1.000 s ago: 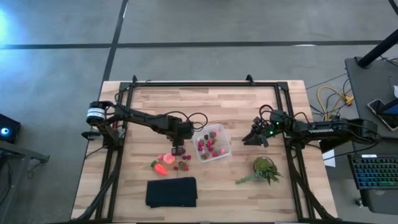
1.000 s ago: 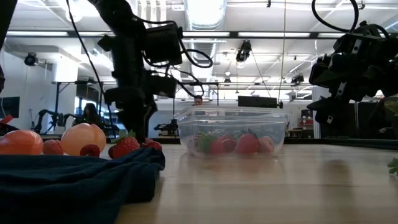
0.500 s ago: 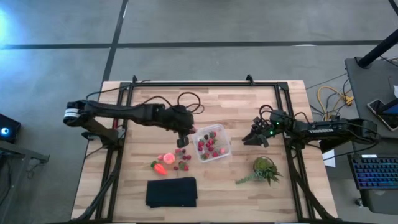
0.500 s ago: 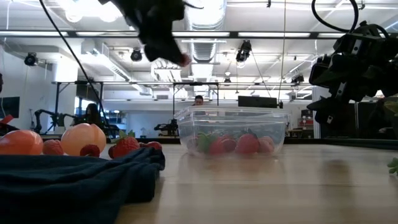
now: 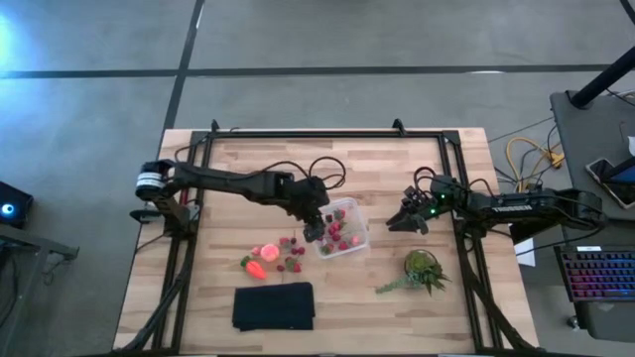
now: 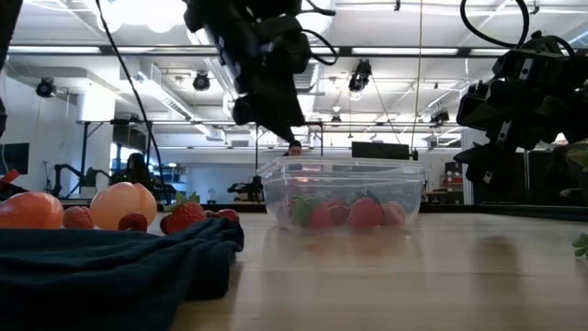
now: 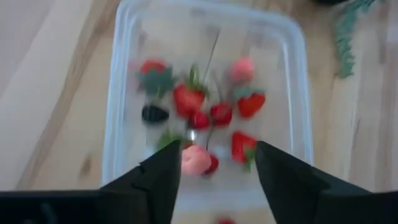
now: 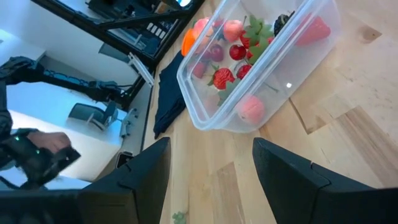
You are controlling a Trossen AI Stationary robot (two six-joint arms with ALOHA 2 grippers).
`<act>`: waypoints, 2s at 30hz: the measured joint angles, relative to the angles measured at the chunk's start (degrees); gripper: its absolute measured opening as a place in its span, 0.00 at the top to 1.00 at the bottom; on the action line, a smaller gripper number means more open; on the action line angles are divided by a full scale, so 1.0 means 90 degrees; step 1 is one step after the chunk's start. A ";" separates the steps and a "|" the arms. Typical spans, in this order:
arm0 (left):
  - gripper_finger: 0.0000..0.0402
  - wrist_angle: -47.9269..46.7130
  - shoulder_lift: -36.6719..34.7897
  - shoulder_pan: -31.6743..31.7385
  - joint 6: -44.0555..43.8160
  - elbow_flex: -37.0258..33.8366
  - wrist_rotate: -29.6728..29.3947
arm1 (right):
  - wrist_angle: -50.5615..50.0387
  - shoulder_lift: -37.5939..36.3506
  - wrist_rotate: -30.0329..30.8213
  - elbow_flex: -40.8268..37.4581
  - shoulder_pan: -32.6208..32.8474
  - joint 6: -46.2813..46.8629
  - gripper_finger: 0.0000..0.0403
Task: Pick and placing Produce into tupperware
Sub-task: Put the red cherry into the container
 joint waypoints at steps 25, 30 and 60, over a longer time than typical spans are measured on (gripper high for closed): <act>0.65 -0.2409 0.0868 -0.0597 -0.4300 -0.0004 0.0040 | 0.0002 0.0129 0.0007 0.0000 0.0000 -0.0308 0.46; 0.66 -0.2217 0.1077 -0.0624 -0.4309 -0.0002 0.0040 | 0.0002 0.0129 0.0005 0.0000 0.0000 -0.0300 0.46; 0.66 -0.0950 0.0974 -0.1167 -0.0674 0.0137 -0.0961 | -0.0010 0.0129 0.0005 0.0000 0.0000 -0.0201 0.46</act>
